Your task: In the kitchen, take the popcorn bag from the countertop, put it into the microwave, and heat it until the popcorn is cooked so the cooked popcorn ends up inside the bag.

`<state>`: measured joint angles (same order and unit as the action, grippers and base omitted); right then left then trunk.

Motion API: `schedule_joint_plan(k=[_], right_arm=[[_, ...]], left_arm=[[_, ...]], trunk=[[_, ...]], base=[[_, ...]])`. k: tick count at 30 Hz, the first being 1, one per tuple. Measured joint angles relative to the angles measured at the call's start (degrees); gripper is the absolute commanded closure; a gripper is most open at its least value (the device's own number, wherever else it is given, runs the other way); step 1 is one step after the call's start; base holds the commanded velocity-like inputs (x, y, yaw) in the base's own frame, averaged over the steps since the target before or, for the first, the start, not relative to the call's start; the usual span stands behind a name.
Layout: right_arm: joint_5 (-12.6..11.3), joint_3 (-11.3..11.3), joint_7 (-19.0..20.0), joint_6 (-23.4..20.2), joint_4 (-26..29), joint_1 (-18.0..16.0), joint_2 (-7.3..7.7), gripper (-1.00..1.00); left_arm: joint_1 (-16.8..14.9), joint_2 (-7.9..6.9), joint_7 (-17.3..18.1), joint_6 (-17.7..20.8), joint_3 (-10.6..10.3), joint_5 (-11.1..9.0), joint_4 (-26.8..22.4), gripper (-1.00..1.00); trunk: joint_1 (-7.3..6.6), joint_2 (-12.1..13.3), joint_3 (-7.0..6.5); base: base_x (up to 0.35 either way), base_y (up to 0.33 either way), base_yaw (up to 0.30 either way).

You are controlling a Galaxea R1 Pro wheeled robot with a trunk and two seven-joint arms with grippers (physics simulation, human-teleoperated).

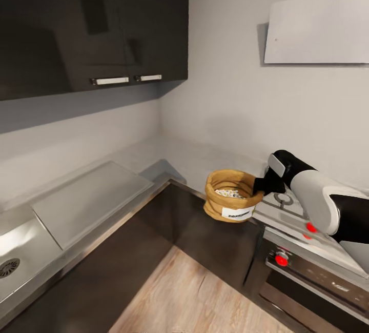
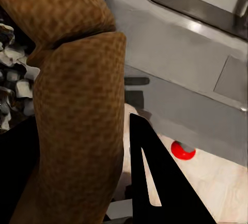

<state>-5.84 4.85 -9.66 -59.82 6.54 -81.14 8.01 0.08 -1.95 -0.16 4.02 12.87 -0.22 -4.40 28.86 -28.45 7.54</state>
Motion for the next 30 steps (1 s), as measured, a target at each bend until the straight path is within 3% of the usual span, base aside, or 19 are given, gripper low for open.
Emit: schedule_joint_plan(k=[12,20,30], right_arm=[[-0.02,-0.04,-0.03,0.0,0.0,0.02,0.0,1.0],[0.06,-0.09,-0.05,-0.01,0.0,0.01,0.17,1.0],[0.0,-0.17,0.01,0.02,-0.01,0.02,0.34,1.0]], left_arm=[[0.0,0.05,0.0,-0.18,-0.03,0.0,0.0,-1.0],[0.0,0.09,0.0,-0.11,-0.02,-0.01,0.0,-1.0],[0.0,0.09,0.0,-0.12,0.0,0.0,0.0,-1.0]], trunk=[[-0.01,0.0,0.0],[0.02,0.01,0.0],[0.02,0.01,0.0]], base=[[-0.023,0.0,-0.28],[-0.308,0.0,-0.26],[-0.34,0.0,-0.021]])
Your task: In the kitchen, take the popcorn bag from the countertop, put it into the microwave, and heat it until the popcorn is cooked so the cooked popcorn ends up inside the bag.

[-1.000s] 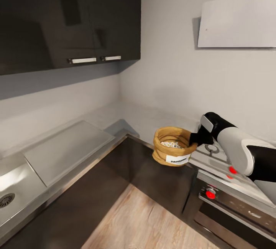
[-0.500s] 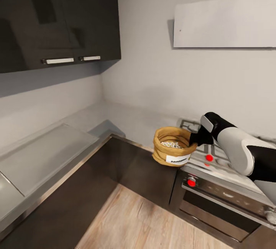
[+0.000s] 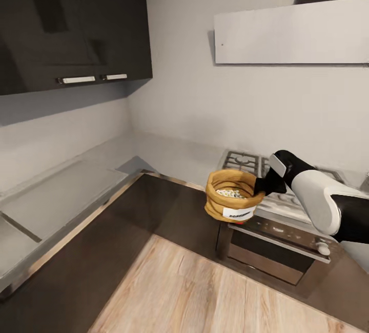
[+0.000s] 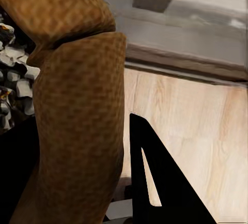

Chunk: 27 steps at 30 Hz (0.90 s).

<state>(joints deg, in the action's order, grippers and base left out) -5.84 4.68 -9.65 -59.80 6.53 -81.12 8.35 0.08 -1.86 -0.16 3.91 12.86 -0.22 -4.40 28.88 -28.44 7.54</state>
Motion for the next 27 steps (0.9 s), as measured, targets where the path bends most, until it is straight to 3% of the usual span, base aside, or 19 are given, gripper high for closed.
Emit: schedule_joint_plan(k=[7,27], right_arm=[[-0.09,-0.12,0.02,-0.01,0.0,-0.01,0.01,1.0],[-0.05,-0.03,0.02,0.0,0.01,0.01,0.01,1.0]], left_arm=[[0.0,0.0,0.0,-0.16,0.0,0.01,-0.01,-1.0],[0.0,0.0,0.0,-0.23,0.01,-0.02,-0.01,-1.0]], trunk=[[-0.01,0.0,0.0],[-0.03,0.0,0.0]], base=[[-0.297,0.0,-0.071],[-0.039,0.037,-0.294]])
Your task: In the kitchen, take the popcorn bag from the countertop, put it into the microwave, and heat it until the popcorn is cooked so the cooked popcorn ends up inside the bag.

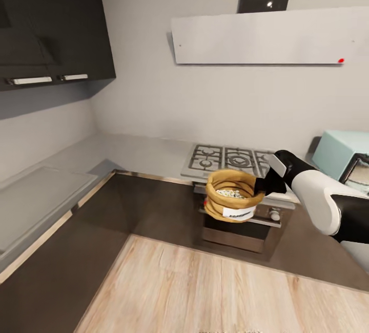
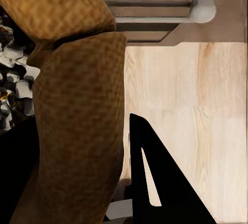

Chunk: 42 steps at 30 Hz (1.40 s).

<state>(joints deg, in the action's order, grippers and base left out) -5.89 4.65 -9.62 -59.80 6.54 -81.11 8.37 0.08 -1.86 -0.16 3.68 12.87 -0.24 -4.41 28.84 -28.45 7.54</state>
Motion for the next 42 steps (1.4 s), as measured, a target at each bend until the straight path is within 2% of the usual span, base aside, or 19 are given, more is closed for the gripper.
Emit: schedule_joint_plan(k=[14,26,42], right_arm=[[-0.04,-0.11,-0.02,-0.02,0.0,0.01,0.0,1.0],[-0.03,-0.09,0.0,0.01,0.0,0.0,0.61,1.0],[-0.05,-0.11,-0.03,-0.01,0.0,0.03,0.88,1.0]], left_arm=[[0.0,-0.14,0.0,-0.1,0.09,0.0,0.0,-1.0],[0.0,-0.17,0.0,-0.1,0.09,0.0,0.0,-1.0],[0.0,-0.11,0.0,-0.02,0.09,0.0,0.0,-1.0]], trunk=[[-0.01,0.0,0.0],[0.02,0.01,-0.01],[0.01,0.01,0.0]], base=[[-0.004,0.004,-0.285],[-0.216,0.116,-0.285],[-0.093,0.019,-0.289]])
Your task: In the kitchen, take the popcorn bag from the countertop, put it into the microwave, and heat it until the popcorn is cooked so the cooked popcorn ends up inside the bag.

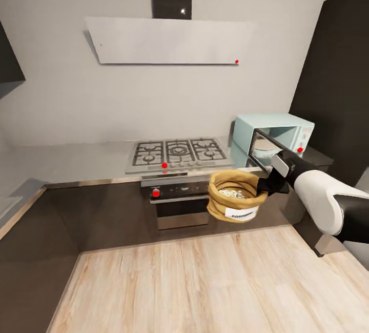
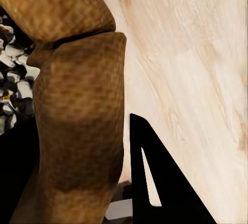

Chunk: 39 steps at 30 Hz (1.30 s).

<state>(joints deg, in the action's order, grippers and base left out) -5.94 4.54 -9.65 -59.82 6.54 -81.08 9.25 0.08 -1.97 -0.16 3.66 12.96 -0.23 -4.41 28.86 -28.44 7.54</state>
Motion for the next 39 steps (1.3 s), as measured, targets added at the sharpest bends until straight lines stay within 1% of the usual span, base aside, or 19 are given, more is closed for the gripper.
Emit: schedule_joint_plan(k=[6,39], right_arm=[[0.02,-0.01,-0.02,-0.01,-0.03,-0.01,0.0,1.0],[0.0,0.0,-0.01,0.0,-0.11,-0.04,0.01,1.0]], left_arm=[[0.0,0.02,0.0,0.0,0.0,0.0,0.0,-1.0],[0.0,0.02,0.0,0.01,-0.09,0.0,0.0,-1.0]], trunk=[[-0.01,-0.02,0.0],[-0.02,-0.01,0.0]], base=[[-0.226,0.0,-0.29],[-0.002,-0.001,-0.29]])
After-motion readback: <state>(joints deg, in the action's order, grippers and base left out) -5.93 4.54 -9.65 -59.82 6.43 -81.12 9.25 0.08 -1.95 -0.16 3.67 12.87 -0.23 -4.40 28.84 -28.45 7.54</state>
